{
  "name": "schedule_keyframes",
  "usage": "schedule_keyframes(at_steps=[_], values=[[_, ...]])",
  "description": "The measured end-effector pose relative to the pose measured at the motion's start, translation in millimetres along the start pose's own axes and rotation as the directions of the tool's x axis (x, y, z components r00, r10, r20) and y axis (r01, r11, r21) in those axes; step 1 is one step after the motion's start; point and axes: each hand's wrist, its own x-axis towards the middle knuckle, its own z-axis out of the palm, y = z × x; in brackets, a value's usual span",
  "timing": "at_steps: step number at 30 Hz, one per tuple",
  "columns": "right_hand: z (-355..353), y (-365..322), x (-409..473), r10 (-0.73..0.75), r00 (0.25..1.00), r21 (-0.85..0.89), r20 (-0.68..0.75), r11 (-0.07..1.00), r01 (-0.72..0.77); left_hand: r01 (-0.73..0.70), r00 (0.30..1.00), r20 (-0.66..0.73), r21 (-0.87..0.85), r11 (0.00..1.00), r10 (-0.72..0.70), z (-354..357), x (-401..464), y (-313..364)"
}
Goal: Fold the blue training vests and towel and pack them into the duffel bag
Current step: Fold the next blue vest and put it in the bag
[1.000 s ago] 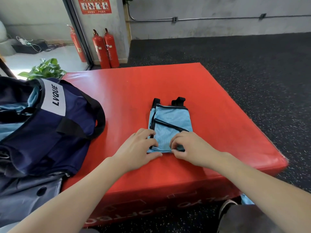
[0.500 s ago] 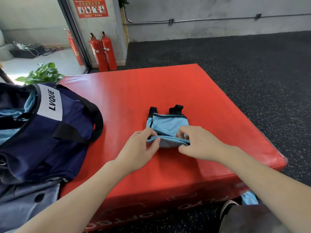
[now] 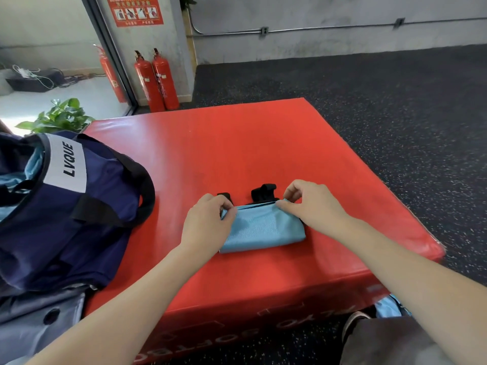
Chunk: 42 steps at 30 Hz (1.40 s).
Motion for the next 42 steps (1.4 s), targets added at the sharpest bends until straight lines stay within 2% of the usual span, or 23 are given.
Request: schedule_keyframes(at_steps=[3, 5, 7, 8, 11, 14, 16, 18, 21, 24, 27, 29, 32, 34, 37, 39, 42], values=[[9, 3, 3, 0.021, 1.0, -0.063, 0.014, 0.998, -0.02, -0.08, 0.994, -0.061, 0.126, 0.989, 0.088, 5, 3, -3], [12, 5, 4, 0.021, 1.0, -0.077, 0.024, 0.997, -0.019, -0.236, 0.967, -0.059, 0.158, 0.959, 0.248, 6, 4, -2], [13, 5, 6, 0.03, 0.999, -0.09, 0.025, 0.996, -0.028, -0.384, 0.923, 0.038, 0.126, 0.915, 0.383, 6, 6, 2], [14, 5, 6, 0.038, 0.999, -0.096, 0.022, 0.995, -0.036, -0.412, 0.909, 0.111, 0.107, 0.905, 0.401, 5, 6, 4], [14, 2, 6, 0.064, 0.998, -0.131, -0.009, 0.989, -0.064, -0.34, 0.922, 0.256, 0.173, 0.925, 0.291, 5, 3, 11], [14, -2, 3, 0.071, 0.996, -0.187, -0.051, 0.979, -0.079, -0.225, 0.968, 0.195, 0.39, 0.893, 0.159, 0, 2, 19], [15, -5, 1, 0.074, 0.996, -0.191, -0.051, 0.978, -0.082, -0.107, 0.986, 0.163, 0.44, 0.892, 0.038, -5, 2, 23], [16, -9, -3, 0.099, 0.995, -0.149, 0.009, 0.984, -0.097, -0.047, 0.978, 0.205, 0.356, 0.933, -0.029, -8, -1, 26], [23, -15, -6, 0.094, 0.988, -0.067, 0.119, 0.994, -0.087, -0.013, 0.942, 0.332, 0.145, 0.989, -0.037, -12, -9, 30], [27, -20, -6, 0.084, 0.981, -0.009, 0.173, 0.996, -0.084, 0.04, 0.924, 0.376, 0.069, 0.997, -0.064, -14, -17, 33], [28, -27, -3, 0.098, 0.965, 0.029, 0.244, 0.994, -0.108, 0.045, 0.956, 0.28, 0.162, 0.986, -0.089, -20, -17, 32], [30, -30, -1, 0.088, 0.955, 0.098, 0.284, 0.988, -0.12, 0.004, 0.982, 0.182, 0.218, 0.976, -0.045, -25, -14, 26], [32, -36, -1, 0.04, 0.949, 0.321, 0.313, 0.936, -0.145, -0.06, 0.996, 0.065, 0.005, 0.998, 0.06, -31, -3, 5], [31, -44, -4, 0.01, 0.951, 0.446, 0.308, 0.882, -0.153, 0.017, 0.984, 0.175, -0.169, 0.985, 0.013, -41, 4, -9], [32, -54, -9, -0.031, 0.944, 0.518, 0.329, 0.842, -0.153, 0.165, 0.929, 0.369, -0.42, 0.893, 0.002, -57, 7, -20], [33, -60, -12, -0.058, 0.939, 0.535, 0.339, 0.833, -0.142, 0.228, 0.915, 0.401, -0.451, 0.863, -0.032, -63, 2, -24], [36, -63, -15, -0.049, 0.945, 0.568, 0.322, 0.809, -0.151, 0.251, 0.929, 0.359, -0.446, 0.859, -0.085, -67, -6, -24]])
